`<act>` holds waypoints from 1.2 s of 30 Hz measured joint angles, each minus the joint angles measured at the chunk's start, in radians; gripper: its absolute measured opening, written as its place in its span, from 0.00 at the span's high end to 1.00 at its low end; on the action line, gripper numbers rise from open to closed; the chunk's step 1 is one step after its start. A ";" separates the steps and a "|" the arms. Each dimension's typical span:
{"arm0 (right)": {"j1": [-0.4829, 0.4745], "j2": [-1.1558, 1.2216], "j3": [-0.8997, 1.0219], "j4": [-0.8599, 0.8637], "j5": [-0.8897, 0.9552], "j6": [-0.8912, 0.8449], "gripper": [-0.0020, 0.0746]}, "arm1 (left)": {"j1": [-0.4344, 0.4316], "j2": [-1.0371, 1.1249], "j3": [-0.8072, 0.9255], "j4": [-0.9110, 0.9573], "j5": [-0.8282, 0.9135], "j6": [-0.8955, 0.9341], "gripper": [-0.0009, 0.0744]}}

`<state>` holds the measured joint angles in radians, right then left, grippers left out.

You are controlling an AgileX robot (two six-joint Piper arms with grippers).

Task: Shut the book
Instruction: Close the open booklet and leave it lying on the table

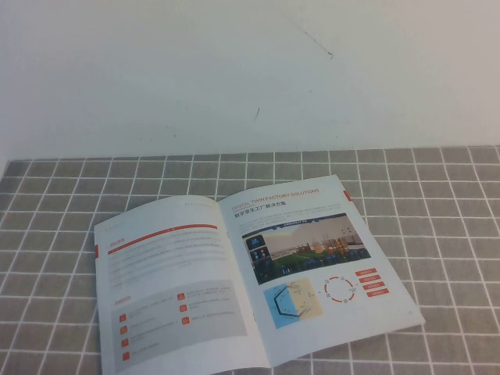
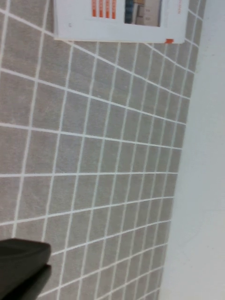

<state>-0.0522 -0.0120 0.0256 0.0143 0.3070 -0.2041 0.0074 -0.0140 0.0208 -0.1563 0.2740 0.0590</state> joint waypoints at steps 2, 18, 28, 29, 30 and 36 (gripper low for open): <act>0.000 0.000 0.004 0.000 -0.066 0.000 0.98 | 0.000 0.000 0.001 0.000 -0.061 0.000 0.99; 0.000 0.000 0.004 0.002 -0.879 0.000 0.98 | 0.000 0.000 0.001 0.000 -0.754 0.000 0.99; 0.000 0.000 -0.033 0.018 -0.848 0.000 0.98 | 0.000 0.000 0.001 0.000 -0.805 -0.028 0.99; 0.000 0.000 -0.065 0.008 -0.799 0.006 0.98 | 0.000 0.000 -0.011 0.000 -0.769 -0.059 0.99; 0.000 0.000 -0.096 -0.014 -0.746 0.016 0.98 | 0.000 0.000 -0.036 0.000 -0.707 -0.080 0.99; 0.000 0.093 -0.404 -0.196 -0.347 0.192 0.98 | 0.000 0.051 -0.291 0.060 -0.319 -0.077 0.99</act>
<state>-0.0522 0.0815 -0.3786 -0.1815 -0.0403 -0.0117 0.0074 0.0375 -0.2702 -0.0961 -0.0449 -0.0178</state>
